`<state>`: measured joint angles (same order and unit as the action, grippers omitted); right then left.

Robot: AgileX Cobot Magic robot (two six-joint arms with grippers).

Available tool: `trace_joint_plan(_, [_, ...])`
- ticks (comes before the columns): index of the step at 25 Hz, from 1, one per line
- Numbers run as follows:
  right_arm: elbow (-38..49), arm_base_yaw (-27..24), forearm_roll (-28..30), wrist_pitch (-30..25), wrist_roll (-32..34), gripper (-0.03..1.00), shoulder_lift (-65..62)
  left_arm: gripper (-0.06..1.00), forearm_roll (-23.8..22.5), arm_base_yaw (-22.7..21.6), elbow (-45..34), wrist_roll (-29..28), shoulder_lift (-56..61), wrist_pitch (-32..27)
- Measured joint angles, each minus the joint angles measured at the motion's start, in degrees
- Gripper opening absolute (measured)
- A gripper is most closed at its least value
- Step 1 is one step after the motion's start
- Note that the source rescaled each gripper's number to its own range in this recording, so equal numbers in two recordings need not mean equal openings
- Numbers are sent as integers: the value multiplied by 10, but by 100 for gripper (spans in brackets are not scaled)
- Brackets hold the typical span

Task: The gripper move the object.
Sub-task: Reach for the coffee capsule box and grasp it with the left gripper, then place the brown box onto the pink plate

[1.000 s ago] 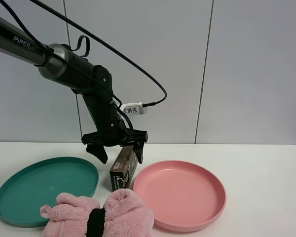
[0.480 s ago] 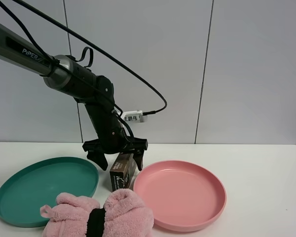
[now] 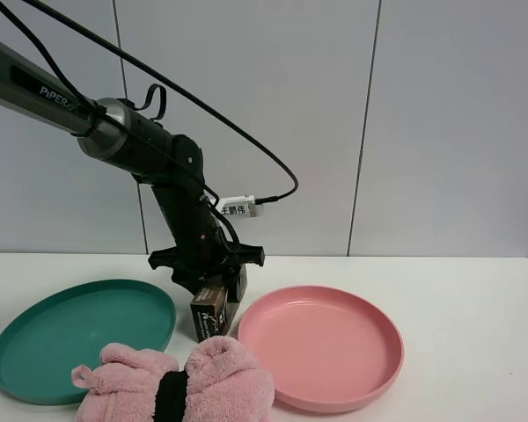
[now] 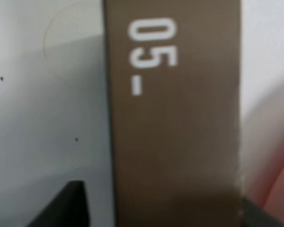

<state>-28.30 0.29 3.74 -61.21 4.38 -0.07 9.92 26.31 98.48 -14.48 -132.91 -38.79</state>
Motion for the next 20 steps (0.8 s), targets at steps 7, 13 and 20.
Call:
trace_joint_plan(7, [0,0,0,0,0,100,0,0,1,0,0,1,0,-4])
trace_joint_plan(13, [0,0,0,0,0,100,0,0,1,0,0,13,0,-10])
trace_joint_plan(20, [0,0,0,0,0,100,0,0,-3,0,2,23,14,-45])
